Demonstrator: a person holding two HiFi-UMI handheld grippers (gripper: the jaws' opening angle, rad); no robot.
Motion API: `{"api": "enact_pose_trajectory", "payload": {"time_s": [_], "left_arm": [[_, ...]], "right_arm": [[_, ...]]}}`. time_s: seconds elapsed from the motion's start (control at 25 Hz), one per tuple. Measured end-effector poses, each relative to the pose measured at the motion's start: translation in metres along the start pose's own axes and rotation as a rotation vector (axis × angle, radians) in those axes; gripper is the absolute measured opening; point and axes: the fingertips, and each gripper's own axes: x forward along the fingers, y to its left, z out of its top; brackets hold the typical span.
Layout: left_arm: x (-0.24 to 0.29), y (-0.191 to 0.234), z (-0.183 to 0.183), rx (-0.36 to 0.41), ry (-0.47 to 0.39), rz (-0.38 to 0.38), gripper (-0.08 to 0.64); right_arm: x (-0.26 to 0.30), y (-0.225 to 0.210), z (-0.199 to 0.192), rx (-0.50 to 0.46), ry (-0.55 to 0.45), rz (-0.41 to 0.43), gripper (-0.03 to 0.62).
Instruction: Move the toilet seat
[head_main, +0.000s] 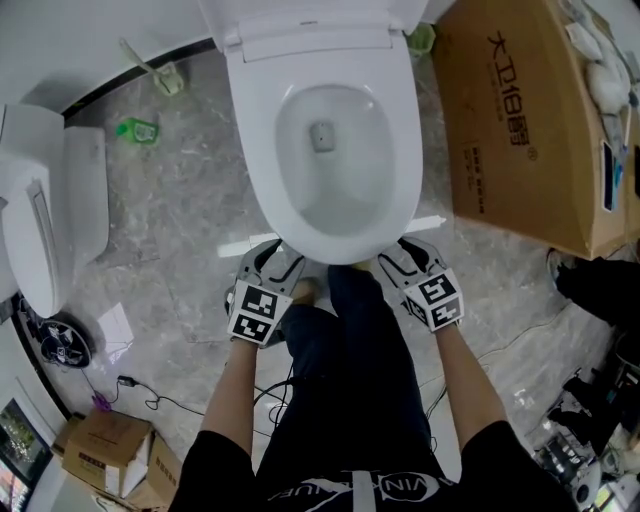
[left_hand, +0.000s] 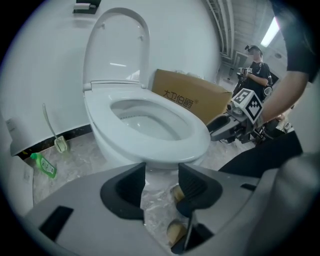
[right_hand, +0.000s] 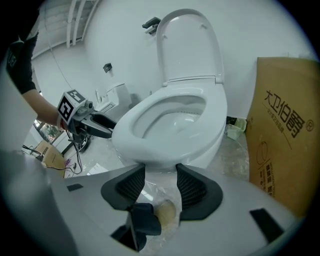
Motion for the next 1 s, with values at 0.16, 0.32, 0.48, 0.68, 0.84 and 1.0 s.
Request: {"api": "enact_pose_trajectory", "payload": {"time_s": [0.16, 0.32, 0.48, 0.68, 0.84, 1.0], "left_arm": [[-0.003, 0.001, 0.003, -0.005, 0.014, 0.007, 0.204], [-0.014, -0.002, 0.012, -0.023, 0.011, 0.013, 0.198], [-0.030, -0.005, 0.027, -0.028, 0.002, 0.018, 0.193], [-0.051, -0.009, 0.049, -0.039, -0.014, 0.014, 0.190], [-0.067, -0.011, 0.067, -0.041, -0.033, 0.021, 0.187], [-0.084, -0.011, 0.087, -0.046, -0.053, 0.018, 0.187]], "right_arm": [[-0.004, 0.003, 0.005, 0.028, -0.004, -0.027, 0.193], [-0.015, 0.008, 0.015, 0.043, -0.023, -0.041, 0.186], [-0.032, 0.013, 0.031, 0.044, -0.054, -0.041, 0.184], [-0.056, 0.019, 0.052, 0.055, -0.096, -0.041, 0.179], [-0.074, 0.022, 0.071, 0.063, -0.127, -0.040, 0.176], [-0.092, 0.025, 0.093, 0.071, -0.152, -0.038, 0.175]]}}
